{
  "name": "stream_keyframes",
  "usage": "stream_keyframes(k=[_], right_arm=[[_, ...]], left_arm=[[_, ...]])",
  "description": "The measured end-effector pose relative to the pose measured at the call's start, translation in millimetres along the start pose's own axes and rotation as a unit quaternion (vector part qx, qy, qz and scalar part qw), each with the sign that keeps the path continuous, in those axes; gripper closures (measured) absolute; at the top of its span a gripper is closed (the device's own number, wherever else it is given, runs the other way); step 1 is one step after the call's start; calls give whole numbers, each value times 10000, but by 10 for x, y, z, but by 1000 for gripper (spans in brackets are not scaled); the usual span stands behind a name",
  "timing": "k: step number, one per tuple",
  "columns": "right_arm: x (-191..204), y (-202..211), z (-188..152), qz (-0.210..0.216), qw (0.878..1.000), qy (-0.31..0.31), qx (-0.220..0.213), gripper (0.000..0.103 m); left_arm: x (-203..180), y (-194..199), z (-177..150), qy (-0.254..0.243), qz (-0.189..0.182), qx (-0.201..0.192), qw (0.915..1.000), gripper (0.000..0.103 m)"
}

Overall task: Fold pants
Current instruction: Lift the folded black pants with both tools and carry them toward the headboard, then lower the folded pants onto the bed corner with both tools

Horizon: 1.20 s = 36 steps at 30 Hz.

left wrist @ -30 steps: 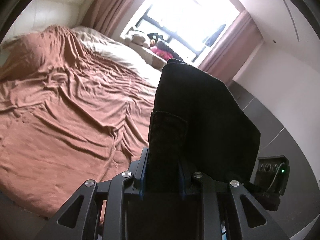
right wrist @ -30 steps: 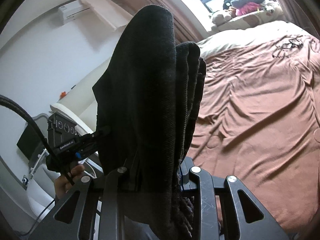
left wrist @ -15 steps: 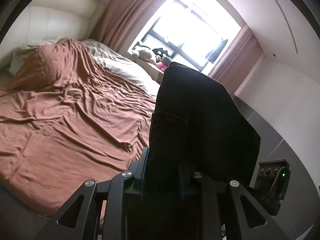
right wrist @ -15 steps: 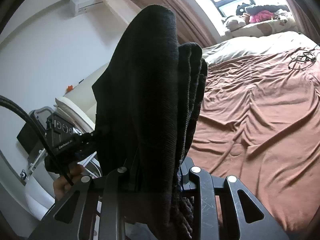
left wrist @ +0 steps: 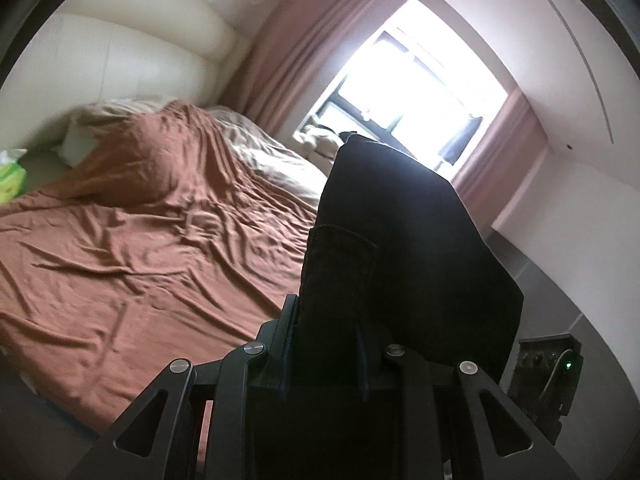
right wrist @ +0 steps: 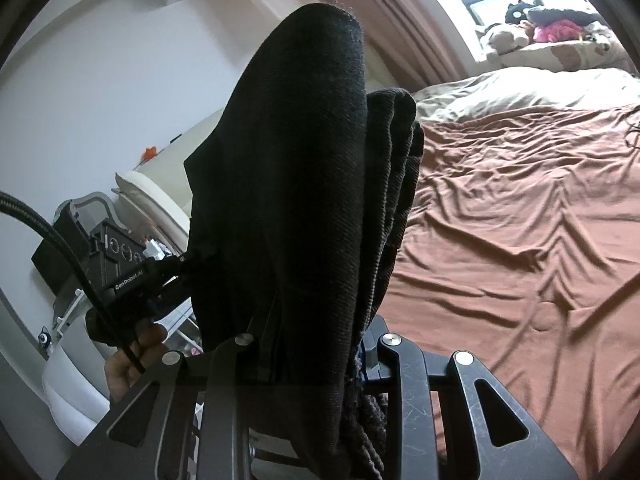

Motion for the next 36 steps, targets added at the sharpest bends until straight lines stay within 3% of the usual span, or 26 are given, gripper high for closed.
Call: stream_keyframes(k=[12, 36], right_arm=[[147, -1161, 136, 161, 9987, 25, 480, 79], [892, -3171, -267, 402, 9891, 430, 1350, 79]], left_arm=[[1047, 205, 51, 384, 527, -157, 9977, 77], [2769, 775, 123, 663, 1944, -226, 9784, 78]])
Point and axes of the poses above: each gripper's, at about its wrist camera, not at the fingertips, and y roughly against the way its jaws point, x to its left, z to its top, the point moved 1 cm from there along -y, roughly the way its jaws point, and after that the axes turned 14 degrees about -y, right-handed, at the moved point
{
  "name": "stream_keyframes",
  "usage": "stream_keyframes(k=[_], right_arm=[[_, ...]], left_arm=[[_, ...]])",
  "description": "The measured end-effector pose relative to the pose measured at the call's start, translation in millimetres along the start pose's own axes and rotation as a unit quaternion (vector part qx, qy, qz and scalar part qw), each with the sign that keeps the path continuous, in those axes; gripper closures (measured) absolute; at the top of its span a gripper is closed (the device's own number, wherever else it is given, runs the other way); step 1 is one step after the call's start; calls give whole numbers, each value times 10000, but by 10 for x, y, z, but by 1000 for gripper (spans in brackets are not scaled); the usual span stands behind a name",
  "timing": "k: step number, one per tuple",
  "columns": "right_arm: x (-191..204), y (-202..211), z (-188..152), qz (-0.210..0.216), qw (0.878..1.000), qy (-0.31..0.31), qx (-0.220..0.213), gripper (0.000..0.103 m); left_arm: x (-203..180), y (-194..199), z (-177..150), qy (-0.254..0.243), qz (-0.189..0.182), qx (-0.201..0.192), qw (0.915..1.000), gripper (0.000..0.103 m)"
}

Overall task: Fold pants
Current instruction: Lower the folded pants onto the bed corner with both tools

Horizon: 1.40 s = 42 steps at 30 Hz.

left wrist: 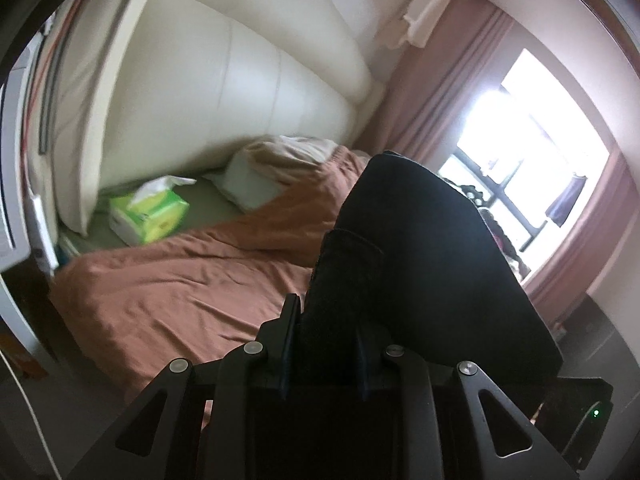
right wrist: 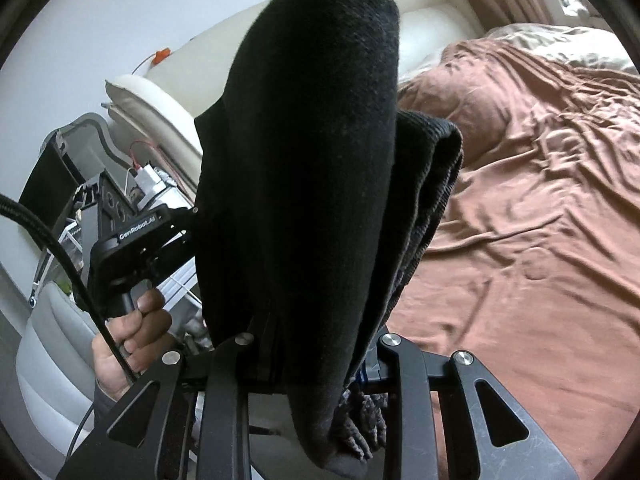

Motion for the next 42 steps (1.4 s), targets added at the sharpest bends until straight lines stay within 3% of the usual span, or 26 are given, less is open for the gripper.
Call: stream_keyframes(k=[8, 14, 25, 30, 32, 34, 36, 38, 42], right_arm=[[-35, -702, 76, 132, 9995, -228, 197, 79], [-193, -1160, 218, 47, 9986, -425, 301, 79], [-709, -1644, 582, -60, 9950, -942, 336, 79], [-874, -1757, 767, -109, 9934, -1110, 255, 79], [-941, -1831, 847, -230, 9928, -1141, 280, 76], [-1123, -1976, 840, -490, 9887, -1338, 461, 69], [-1267, -2068, 818, -706, 9820, -1584, 749, 50], [-1325, -2003, 788, -675, 9823, -1595, 716, 49], [-1319, -1828, 811, -680, 9852, -1470, 555, 49]], left_arm=[[473, -352, 37, 101, 370, 199, 9991, 78], [727, -837, 74, 130, 532, 540, 9970, 78], [856, -1847, 135, 61, 655, 1215, 9904, 81], [815, -2212, 207, -75, 710, 1291, 9891, 81], [810, -2342, 199, -181, 776, 1456, 9861, 79], [865, -2468, 143, -133, 916, 1709, 9809, 70], [907, -2449, 93, -171, 1203, 1773, 9766, 57], [933, -2323, 47, -184, 1159, 1698, 9785, 49], [1011, -2005, -67, -194, 1265, 1653, 9779, 49]])
Point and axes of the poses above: each gripper's, at about its wrist camera, not at the fingertips, and y roughly against the way its jaws point, x to its left, z to its top, the point moved 1 cm from there along -y, roughly the way its jaws point, and after that the axes turned 14 degrees about -y, right-handed, at the moved point
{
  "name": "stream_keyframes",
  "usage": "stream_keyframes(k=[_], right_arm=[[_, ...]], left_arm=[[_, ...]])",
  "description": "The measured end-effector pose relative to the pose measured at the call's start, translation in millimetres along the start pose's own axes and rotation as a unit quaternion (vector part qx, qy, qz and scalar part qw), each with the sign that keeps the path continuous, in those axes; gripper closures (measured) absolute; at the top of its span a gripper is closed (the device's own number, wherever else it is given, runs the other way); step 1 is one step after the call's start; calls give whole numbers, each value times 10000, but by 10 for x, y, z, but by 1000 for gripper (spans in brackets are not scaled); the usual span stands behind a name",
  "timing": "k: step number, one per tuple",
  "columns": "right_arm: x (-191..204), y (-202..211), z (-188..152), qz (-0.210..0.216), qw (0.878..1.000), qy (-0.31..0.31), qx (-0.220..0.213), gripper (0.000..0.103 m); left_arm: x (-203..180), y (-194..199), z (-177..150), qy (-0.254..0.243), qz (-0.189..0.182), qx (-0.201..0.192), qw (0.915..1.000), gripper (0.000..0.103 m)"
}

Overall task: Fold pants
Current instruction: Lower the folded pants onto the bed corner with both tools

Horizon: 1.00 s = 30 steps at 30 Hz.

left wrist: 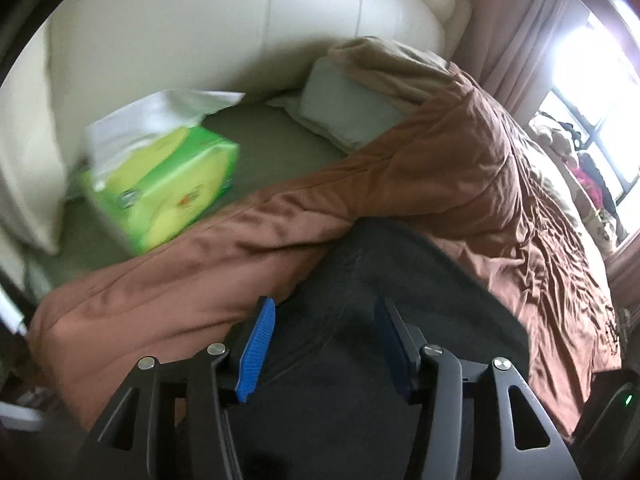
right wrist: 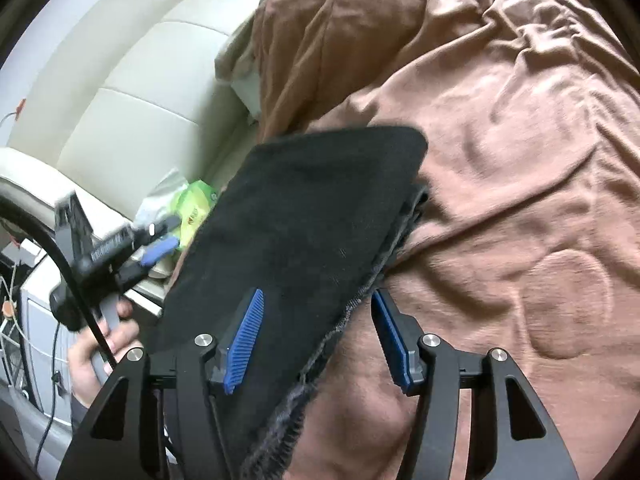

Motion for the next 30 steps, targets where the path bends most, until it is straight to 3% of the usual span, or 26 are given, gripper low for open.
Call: stream_keyframes(k=[4, 9, 16, 24, 30], right_arm=[[71, 190, 29, -225, 9980, 412, -429, 49], [242, 444, -170, -124, 9941, 922, -549, 49], [657, 363, -298, -299, 9773, 2063, -388, 49], [847, 141, -180, -712, 9574, 2756, -490, 49], [642, -183, -50, -1287, 9468, 2915, -464, 49]], left_arm=[[135, 210, -288, 89, 214, -28, 9997, 49], [136, 429, -533, 57, 438, -70, 9990, 49], [-17, 731, -775, 38, 520, -323, 9981, 49], [-135, 517, -951, -55, 634, -149, 9979, 49], [-78, 371, -1110, -59, 628, -84, 9980, 49]])
Point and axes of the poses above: each gripper's, at about its wrist camera, not at the fingertips, and y roughly against the way its jaws point, x to its left, z to its top, the point moved 1 cm from there along -y, roughly the way its jaws point, and after that the axes turned 14 degrees about -y, right-handed, at the moved point
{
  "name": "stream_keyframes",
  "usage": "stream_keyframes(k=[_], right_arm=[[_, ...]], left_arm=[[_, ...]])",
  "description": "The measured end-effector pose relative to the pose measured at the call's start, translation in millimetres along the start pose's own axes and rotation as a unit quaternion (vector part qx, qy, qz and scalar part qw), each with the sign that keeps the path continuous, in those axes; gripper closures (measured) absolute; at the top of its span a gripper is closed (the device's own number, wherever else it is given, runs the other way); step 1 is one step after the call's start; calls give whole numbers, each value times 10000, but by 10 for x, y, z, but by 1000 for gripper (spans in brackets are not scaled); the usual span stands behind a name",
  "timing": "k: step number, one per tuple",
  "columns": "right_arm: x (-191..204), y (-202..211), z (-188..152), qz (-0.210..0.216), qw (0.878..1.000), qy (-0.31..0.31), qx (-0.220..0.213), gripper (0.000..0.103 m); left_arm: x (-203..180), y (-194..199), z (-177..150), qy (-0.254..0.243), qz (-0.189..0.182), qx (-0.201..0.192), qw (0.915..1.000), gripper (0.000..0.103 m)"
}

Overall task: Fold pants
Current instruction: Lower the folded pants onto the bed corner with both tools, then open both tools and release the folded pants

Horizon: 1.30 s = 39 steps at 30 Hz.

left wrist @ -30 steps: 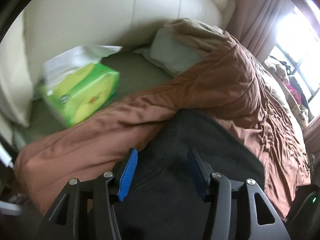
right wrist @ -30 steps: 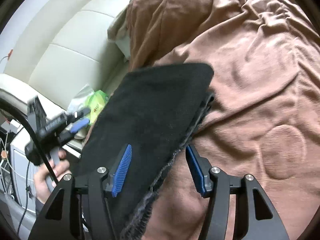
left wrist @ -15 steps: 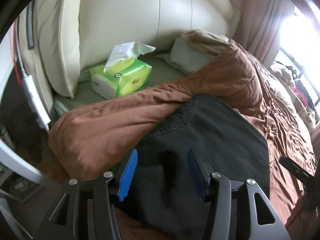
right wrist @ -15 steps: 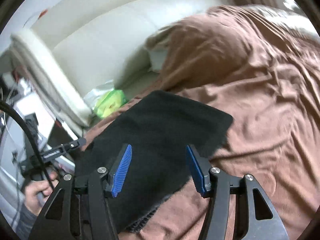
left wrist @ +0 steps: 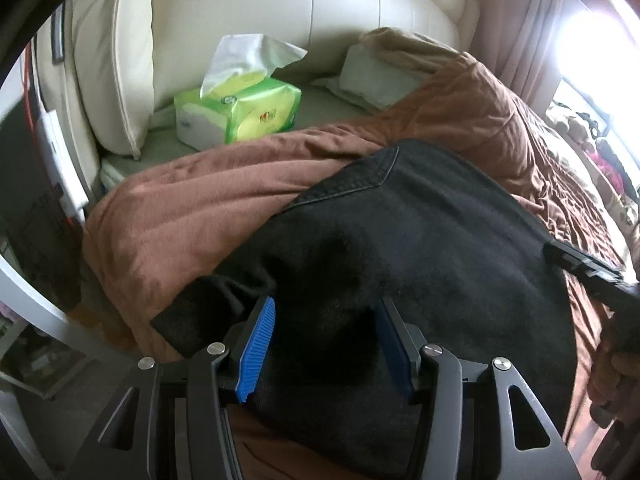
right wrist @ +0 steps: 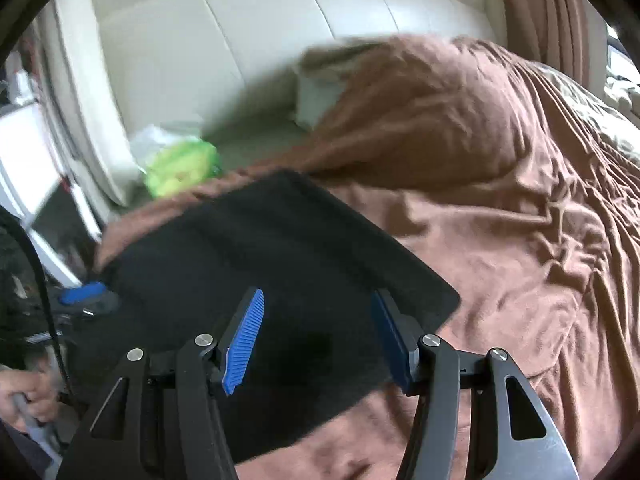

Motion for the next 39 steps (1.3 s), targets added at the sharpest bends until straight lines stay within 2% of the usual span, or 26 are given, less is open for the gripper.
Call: stream_keyframes(k=[4, 9, 11, 17, 22, 26, 33, 37, 39], right_arm=[[-63, -237, -175, 7, 9994, 165, 319, 49], [-12, -190, -251, -159, 9986, 279, 409, 49], [28, -122, -256, -182, 9983, 366, 407, 55], [368, 125, -329, 424, 9963, 690, 294, 55], [595, 181, -524, 689, 9917, 998, 435, 55], [621, 158, -708, 789, 9881, 1165, 622, 55], [453, 239, -746, 799, 9892, 914, 817, 56], [390, 445, -740, 828, 9904, 707, 847, 56], [349, 576, -740, 713, 9922, 678, 770, 56]], left_arm=[[-13, 11, -9, -88, 79, 25, 9999, 49], [-57, 99, -53, -146, 172, 43, 9997, 49], [-90, 155, -82, -129, 137, 15, 9998, 49], [-298, 326, -115, -226, 34, -152, 9996, 49], [-413, 399, -195, -174, -199, -169, 9995, 49], [-519, 399, -313, -197, -331, -89, 9992, 49], [-630, 394, -630, -42, -584, 147, 9982, 49], [-621, 514, -703, 98, -697, 201, 9973, 49], [-640, 590, -714, 100, -659, 203, 9976, 49]])
Point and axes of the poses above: each gripper's, at about its wrist camera, not at the fingertips, and y roughly against the way its jaws point, x to its left, z to its top, the point moved 1 cm from there along -y, roughly the way its jaws point, and after that the axes turned 14 degrees about -y, right-handed, at the moved point
